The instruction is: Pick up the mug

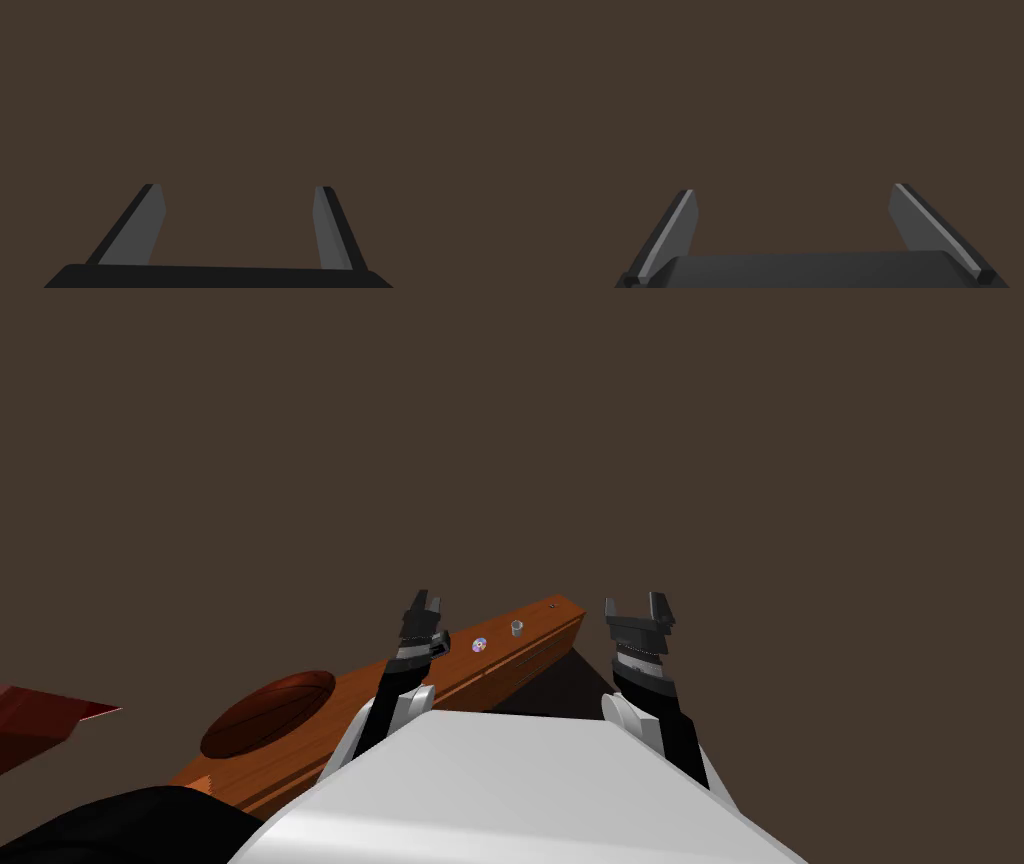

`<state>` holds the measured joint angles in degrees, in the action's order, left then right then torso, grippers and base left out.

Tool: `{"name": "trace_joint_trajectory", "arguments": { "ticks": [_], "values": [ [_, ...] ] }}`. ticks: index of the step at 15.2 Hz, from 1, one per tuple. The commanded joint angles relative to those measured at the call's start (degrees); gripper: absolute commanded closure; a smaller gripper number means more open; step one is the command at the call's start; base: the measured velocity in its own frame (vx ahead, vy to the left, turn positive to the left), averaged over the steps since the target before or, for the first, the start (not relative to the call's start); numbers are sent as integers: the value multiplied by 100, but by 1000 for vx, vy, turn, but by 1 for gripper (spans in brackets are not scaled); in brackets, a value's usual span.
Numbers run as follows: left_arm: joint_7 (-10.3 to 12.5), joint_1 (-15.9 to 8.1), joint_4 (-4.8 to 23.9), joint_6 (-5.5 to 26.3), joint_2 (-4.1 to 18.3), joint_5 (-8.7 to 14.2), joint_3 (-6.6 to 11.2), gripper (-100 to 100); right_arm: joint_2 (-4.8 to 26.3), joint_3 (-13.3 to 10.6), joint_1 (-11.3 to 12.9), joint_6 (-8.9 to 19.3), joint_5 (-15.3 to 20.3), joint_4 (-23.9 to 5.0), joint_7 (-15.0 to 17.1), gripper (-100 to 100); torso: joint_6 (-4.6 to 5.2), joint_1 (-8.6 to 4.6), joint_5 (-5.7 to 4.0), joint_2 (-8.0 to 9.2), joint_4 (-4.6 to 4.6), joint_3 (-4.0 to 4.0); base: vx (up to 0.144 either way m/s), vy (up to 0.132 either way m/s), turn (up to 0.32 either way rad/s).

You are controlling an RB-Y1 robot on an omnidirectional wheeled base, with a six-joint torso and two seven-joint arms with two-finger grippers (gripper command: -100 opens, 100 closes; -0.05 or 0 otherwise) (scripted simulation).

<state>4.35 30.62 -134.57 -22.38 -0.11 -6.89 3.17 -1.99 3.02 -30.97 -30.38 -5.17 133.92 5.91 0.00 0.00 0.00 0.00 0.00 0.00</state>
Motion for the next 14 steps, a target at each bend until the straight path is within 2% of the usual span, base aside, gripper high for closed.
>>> {"name": "trace_joint_trajectory", "arguments": {
  "ticks": [1,3,4,7,8,10,13,14],
  "values": [
    [7,-16,59,36,192,-1,1,-100,0,0,0,0,0,0,0,0,0,0,0,0,0,0,-18,-21,-40],
    [17,-53,198,125,467,3,3,-100,0,-1,1,0,0,0,0,0,2,-10,-2,11,2,6,-55,-49,-102],
    [17,-53,198,125,474,3,3,-100,-1,-1,1,0,0,0,0,0,2,-17,-3,20,3,11,-64,-56,-81],
    [15,-138,538,364,893,37,3,-100,-1,-1,1,0,0,0,0,0,3,-23,-5,24,5,13,-54,-67,-146],
    [15,-138,538,364,893,37,3,-100,-1,-1,2,0,0,0,0,0,5,-28,-6,23,5,13,-43,-74,-142],
    [-11,-212,838,595,1162,91,-2,-100,-1,-1,1,0,0,0,0,0,3,-29,-6,19,4,11,-33,-81,-171],
    [-33,-252,1007,733,1294,129,-6,-100,-1,-1,1,0,0,0,0,0,4,-33,-7,12,2,7,-21,-75,-151],
    [-63,-294,1186,884,1423,175,-12,-100,-1,-1,1,0,0,0,0,0,2,-29,-7,11,2,6,-17,-66,-180]
  ]
}}
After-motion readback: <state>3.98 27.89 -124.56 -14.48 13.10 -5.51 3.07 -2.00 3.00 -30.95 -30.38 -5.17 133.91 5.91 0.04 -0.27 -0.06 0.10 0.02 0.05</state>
